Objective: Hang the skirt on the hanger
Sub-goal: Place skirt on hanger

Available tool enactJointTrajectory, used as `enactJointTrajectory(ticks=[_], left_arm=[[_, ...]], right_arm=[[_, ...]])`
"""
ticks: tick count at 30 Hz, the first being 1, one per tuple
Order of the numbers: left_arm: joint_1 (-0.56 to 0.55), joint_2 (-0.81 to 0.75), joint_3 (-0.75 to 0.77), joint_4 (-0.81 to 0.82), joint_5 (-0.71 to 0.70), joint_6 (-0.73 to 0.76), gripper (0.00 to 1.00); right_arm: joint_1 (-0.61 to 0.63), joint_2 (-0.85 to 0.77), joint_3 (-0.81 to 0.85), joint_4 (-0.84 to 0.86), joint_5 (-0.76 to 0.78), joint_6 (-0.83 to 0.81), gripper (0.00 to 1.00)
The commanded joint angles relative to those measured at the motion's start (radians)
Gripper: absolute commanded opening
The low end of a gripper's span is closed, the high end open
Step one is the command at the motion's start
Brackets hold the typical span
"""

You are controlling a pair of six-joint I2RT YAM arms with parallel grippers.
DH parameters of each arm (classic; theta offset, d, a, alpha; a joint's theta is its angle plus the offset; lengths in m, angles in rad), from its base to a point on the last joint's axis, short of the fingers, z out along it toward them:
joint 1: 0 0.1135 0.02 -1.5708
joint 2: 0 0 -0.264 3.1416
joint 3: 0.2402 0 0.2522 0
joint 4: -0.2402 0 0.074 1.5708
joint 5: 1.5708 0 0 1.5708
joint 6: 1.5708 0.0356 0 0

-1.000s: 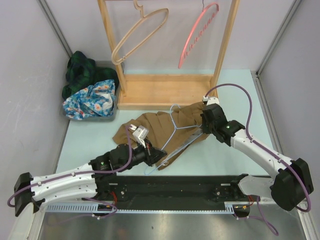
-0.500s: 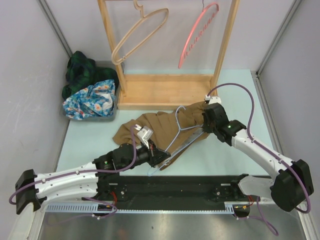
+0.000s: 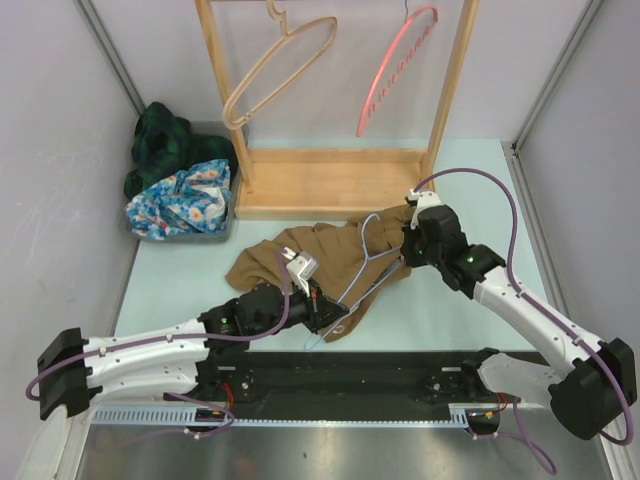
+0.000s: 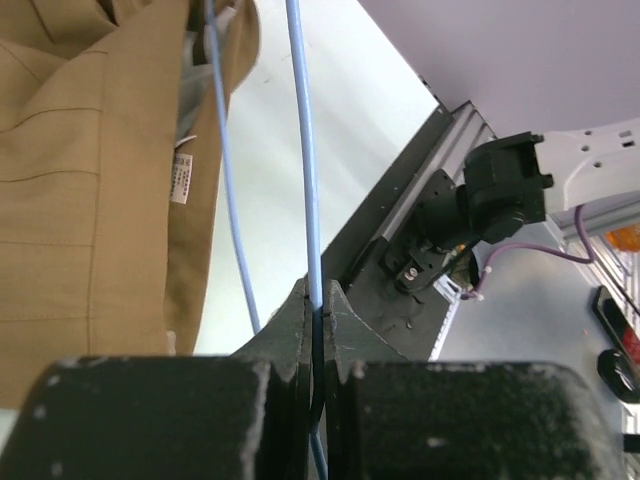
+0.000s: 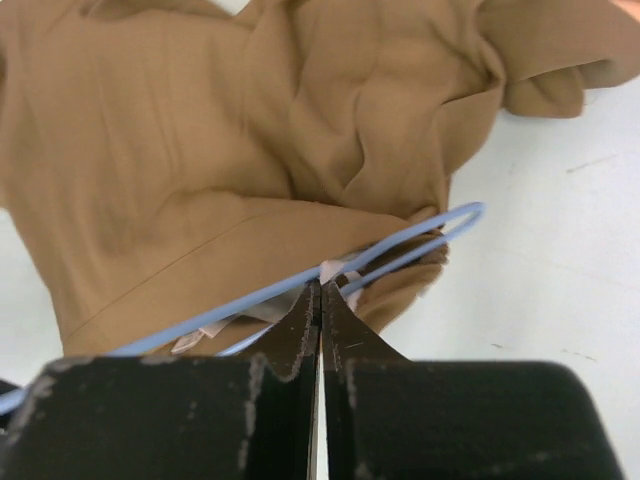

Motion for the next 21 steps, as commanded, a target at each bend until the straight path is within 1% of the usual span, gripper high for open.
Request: enactJointTrajectory(ticks=[1, 9, 13, 14, 16, 17, 19, 20, 21], left_arm=[[-0.014, 0.008, 0.047, 0.023, -0.013, 0.028, 0.00], [-0.014, -0.075, 0.039, -0.003, -0.085, 0.045, 0.00], [-0.013, -0.126, 0.021, -0.019, -0.102, 0.043, 0.00], [-0.014, -0.133, 0.012, -0.017, -0.103, 0.042, 0.00], [-0.014, -0.140, 0.007, -0.017, -0.105, 0.043, 0.00], [-0.014, -0.140, 0.005, -0.019, -0.106, 0.043, 0.00], [-0.013, -0.134, 0.005, -0.016, -0.100, 0.051, 0.00], [-0.014, -0.126, 0.007, -0.013, -0.099, 0.051, 0.00], [-0.013, -0.123, 0.008, -0.009, -0.097, 0.054, 0.00]], right_arm=[[0.018, -0.037, 0.008, 0.018, -0.077, -0.005, 0.00], [0.022, -0.042, -0.027, -0.063, 0.067, 0.056, 0.00], [0.017, -0.049, -0.033, -0.063, 0.066, 0.067, 0.00], [0.017, -0.048, -0.033, -0.062, 0.060, 0.065, 0.04], [0.018, -0.049, -0.021, -0.071, 0.057, 0.065, 0.18], [0.020, -0.060, -0.010, -0.077, 0.058, 0.064, 0.32], [0.020, -0.081, 0.010, -0.092, 0.068, 0.058, 0.46], [0.020, -0.118, 0.037, -0.098, 0.080, 0.052, 0.56], [0.018, -0.144, 0.051, -0.100, 0.087, 0.036, 0.59]])
